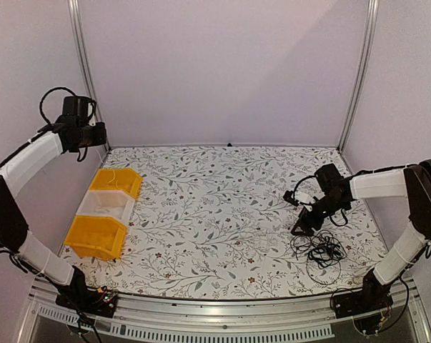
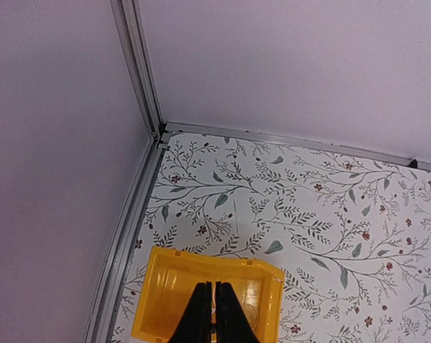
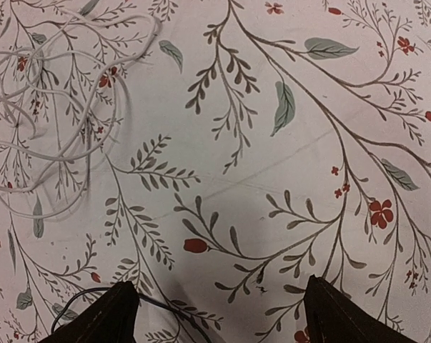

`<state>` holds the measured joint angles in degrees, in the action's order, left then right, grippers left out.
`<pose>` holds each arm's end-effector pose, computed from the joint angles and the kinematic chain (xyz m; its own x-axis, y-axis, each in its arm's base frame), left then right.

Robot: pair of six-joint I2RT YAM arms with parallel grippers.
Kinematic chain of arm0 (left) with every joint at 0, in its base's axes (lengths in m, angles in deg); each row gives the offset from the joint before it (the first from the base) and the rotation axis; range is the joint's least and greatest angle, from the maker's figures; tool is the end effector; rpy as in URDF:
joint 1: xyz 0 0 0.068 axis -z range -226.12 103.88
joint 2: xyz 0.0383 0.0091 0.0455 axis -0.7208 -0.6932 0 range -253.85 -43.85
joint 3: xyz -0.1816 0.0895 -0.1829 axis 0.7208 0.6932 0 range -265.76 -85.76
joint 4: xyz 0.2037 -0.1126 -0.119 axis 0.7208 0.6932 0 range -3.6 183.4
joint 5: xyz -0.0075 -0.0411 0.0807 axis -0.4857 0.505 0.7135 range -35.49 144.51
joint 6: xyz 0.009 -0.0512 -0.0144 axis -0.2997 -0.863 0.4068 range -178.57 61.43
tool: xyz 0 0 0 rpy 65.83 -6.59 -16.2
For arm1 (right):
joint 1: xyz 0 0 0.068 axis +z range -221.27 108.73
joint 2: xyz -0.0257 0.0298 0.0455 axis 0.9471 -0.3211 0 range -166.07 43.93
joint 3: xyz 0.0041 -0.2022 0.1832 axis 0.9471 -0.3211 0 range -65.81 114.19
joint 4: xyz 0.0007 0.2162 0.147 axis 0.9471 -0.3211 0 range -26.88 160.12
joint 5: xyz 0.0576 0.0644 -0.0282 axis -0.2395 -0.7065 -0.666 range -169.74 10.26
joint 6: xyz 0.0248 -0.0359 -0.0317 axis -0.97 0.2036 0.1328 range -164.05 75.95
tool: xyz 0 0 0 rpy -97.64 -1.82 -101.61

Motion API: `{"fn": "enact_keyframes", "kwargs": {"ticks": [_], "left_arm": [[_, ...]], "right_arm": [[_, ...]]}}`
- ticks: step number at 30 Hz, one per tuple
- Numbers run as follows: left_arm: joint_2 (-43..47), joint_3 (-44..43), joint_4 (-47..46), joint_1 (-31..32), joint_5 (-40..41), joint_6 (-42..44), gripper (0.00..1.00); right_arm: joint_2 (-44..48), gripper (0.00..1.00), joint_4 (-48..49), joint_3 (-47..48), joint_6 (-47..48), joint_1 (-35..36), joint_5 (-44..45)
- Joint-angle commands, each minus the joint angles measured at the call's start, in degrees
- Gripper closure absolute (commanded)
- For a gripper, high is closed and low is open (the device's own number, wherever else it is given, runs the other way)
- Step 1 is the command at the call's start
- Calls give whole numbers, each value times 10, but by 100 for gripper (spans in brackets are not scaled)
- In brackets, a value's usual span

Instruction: Untangle the cables

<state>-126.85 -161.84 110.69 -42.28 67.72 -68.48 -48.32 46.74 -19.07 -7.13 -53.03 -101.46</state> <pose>0.3309 -0.0141 0.3492 -0.4871 -0.1352 -0.8628 -0.2168 0.9757 -0.0304 0.2650 0.1012 0.1448 -0.4576 -0.7385 -0.4953 -0.8660 0.4965 0.0597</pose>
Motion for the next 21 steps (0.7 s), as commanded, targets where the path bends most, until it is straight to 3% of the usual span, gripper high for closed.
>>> {"fn": "enact_keyframes", "kwargs": {"ticks": [1,21], "left_arm": [[-27,23,-38,-9,-20,-4,100],[-142,56,-48,-19,-64,-69,100]], "right_arm": [[-9,15,5,-1,6,-2,6],[-19,13,5,-1,16,-2,20]]}}
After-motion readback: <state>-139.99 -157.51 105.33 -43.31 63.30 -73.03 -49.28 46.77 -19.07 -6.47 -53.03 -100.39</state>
